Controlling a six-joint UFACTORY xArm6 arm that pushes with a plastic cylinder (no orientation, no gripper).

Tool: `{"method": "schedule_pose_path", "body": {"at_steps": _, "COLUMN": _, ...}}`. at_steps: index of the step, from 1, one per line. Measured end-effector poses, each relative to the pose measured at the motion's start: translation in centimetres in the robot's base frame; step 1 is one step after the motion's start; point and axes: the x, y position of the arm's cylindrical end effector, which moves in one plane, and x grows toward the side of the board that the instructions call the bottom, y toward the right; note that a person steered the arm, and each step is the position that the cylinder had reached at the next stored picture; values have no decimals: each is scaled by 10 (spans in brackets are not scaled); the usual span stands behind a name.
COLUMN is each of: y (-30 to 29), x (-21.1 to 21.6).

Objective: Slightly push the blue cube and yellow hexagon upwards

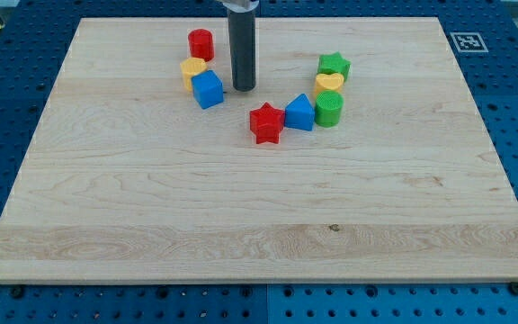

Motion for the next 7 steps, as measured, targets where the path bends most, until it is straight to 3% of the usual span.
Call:
{"method": "schedule_pose_path", "body": {"at_steps": 4, "y": -9, "x": 41}}
{"method": "schedule_pose_path", "body": {"at_steps": 6, "y": -10, "x": 43}}
{"method": "schedule_pose_path", "body": {"at_steps": 7, "y": -12, "x": 22}}
